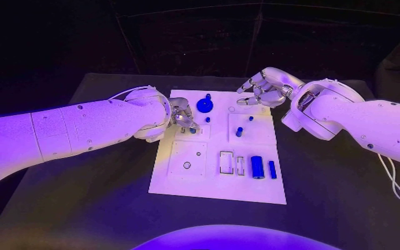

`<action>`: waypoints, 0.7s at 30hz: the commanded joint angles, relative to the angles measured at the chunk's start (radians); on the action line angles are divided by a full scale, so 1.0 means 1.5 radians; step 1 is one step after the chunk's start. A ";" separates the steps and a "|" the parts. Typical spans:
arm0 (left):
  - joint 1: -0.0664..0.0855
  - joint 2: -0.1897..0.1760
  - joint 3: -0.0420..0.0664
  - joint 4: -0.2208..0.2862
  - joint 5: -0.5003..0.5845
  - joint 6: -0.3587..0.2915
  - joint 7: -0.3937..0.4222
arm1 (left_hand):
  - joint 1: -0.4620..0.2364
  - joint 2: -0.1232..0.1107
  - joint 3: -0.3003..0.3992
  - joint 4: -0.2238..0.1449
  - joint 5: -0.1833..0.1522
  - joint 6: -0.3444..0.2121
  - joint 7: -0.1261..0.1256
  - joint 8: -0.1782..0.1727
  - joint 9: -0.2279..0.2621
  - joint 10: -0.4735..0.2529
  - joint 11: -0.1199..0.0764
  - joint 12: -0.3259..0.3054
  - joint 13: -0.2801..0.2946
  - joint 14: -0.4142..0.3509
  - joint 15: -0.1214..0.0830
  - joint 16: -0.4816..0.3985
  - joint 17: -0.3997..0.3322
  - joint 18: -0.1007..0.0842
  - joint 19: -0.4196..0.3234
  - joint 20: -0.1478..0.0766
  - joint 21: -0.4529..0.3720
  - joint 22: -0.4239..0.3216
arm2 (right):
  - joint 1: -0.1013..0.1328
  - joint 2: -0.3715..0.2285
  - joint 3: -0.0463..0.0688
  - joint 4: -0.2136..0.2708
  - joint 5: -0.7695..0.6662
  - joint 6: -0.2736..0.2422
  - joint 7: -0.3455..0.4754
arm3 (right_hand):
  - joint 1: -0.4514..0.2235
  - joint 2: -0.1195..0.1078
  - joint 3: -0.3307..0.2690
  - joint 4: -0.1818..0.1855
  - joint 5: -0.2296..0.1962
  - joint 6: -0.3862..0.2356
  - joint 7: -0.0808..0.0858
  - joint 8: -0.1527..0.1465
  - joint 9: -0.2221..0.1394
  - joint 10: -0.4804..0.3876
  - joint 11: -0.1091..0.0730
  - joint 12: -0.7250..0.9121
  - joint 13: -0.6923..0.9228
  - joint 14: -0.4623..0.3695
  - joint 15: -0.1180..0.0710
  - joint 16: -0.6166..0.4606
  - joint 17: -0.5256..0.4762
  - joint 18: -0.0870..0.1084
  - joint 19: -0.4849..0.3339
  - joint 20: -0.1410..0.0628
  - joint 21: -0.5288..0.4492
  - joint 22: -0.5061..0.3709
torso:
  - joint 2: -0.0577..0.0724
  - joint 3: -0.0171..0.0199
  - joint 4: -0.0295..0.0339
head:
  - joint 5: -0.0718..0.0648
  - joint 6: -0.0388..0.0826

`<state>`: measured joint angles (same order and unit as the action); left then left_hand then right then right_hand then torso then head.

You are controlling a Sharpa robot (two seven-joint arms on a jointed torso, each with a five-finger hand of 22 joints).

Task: Assemble the parts on the task board

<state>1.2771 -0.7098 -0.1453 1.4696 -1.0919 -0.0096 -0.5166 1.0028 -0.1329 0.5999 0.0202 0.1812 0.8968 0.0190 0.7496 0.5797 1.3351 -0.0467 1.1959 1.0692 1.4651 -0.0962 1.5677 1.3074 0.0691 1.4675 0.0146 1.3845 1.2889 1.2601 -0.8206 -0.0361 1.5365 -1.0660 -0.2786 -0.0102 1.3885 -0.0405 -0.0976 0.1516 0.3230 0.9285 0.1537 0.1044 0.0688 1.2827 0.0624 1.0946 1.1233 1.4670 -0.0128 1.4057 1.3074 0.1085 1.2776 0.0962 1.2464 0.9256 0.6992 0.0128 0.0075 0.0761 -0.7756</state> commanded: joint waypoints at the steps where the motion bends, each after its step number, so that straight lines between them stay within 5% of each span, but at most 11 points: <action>1: -0.001 0.001 -0.001 -0.004 0.000 0.012 -0.009 | -0.012 0.001 -0.024 0.011 -0.005 0.008 0.001 0.003 -0.001 0.004 -0.001 0.005 0.002 0.070 -0.005 0.002 0.176 -0.007 0.003 -0.005 0.003 0.002 | 0.001 0.001 0.000 0.000 -0.001 0.002 0.006 | -0.005 0.006 -0.006 0.003 0.000 0.003 -0.002 0.003 0.000 0.000 -0.001 -0.003 -0.002 0.030 -0.003 -0.002 0.004 0.008 -0.001 -0.004 -0.003 -0.002 | 0.000 -0.0002 0.0004 | -0.001 -0.001; 10: -0.001 0.000 -0.001 -0.006 0.000 -0.001 -0.012 | -0.063 -0.009 -0.134 0.065 -0.009 0.015 0.002 0.007 0.000 0.006 0.001 0.011 0.007 0.070 -0.004 0.002 0.176 -0.009 0.005 -0.005 0.006 0.008 | 0.001 0.001 0.000 -0.002 0.002 0.000 0.006 | -0.014 0.007 -0.019 0.011 -0.017 0.001 -0.002 0.004 0.000 0.000 0.000 -0.004 -0.005 0.030 -0.002 -0.005 0.003 0.009 0.000 -0.004 -0.007 -0.007 | 0.000 -0.0005 0.0009 | -0.001 -0.001; 14: -0.001 -0.003 -0.001 -0.005 0.000 -0.013 -0.011 | -0.061 0.001 -0.216 0.102 -0.074 0.014 0.001 0.006 0.000 0.006 -0.003 0.014 0.009 0.070 -0.006 0.002 0.176 -0.009 0.006 -0.006 0.007 0.012 | 0.001 0.001 0.000 -0.003 0.003 -0.001 0.007 | -0.020 0.009 -0.025 0.016 -0.020 0.000 -0.002 0.004 0.000 0.000 0.000 -0.004 -0.006 0.030 -0.002 -0.006 0.002 0.009 0.000 -0.004 -0.009 -0.008 | 0.000 -0.0006 0.0011 | -0.001 -0.001; 21: 0.000 -0.017 0.005 0.007 0.012 -0.031 -0.005 | -0.048 0.012 -0.281 0.141 -0.086 0.012 0.000 0.007 -0.001 0.005 -0.001 0.014 0.008 0.070 -0.007 0.002 0.176 -0.009 0.006 -0.007 0.006 0.013 | 0.001 0.001 0.000 -0.006 0.006 -0.003 0.008 | -0.037 0.011 -0.042 0.030 -0.013 -0.001 -0.001 0.006 0.000 0.001 0.001 -0.002 -0.006 0.031 -0.002 -0.007 0.003 0.009 0.002 -0.004 -0.011 -0.010 | -0.001 -0.0011 0.0007 | 0.000 0.001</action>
<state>1.2750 -0.7326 -0.1407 1.4736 -1.0877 -0.0294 -0.5277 0.9279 -0.1241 0.1880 0.2288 0.0586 0.9116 0.0197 0.7562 0.5791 1.3420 -0.0465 1.2123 1.0828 1.4687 -0.0998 1.5677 1.3074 0.0691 1.4637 0.0108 1.3906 1.3074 1.2601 -0.8200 -0.0361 1.5278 -1.0630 -0.2794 -0.0087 1.3407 -0.0220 -0.1540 0.1969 0.2967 0.9285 0.1537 0.1094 0.0688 1.2827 0.0624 1.0946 1.1159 1.4669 -0.0127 1.4018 1.3073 0.1086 1.2776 0.0962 1.2343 0.9115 0.6986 0.0118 0.0089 0.0756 -0.7747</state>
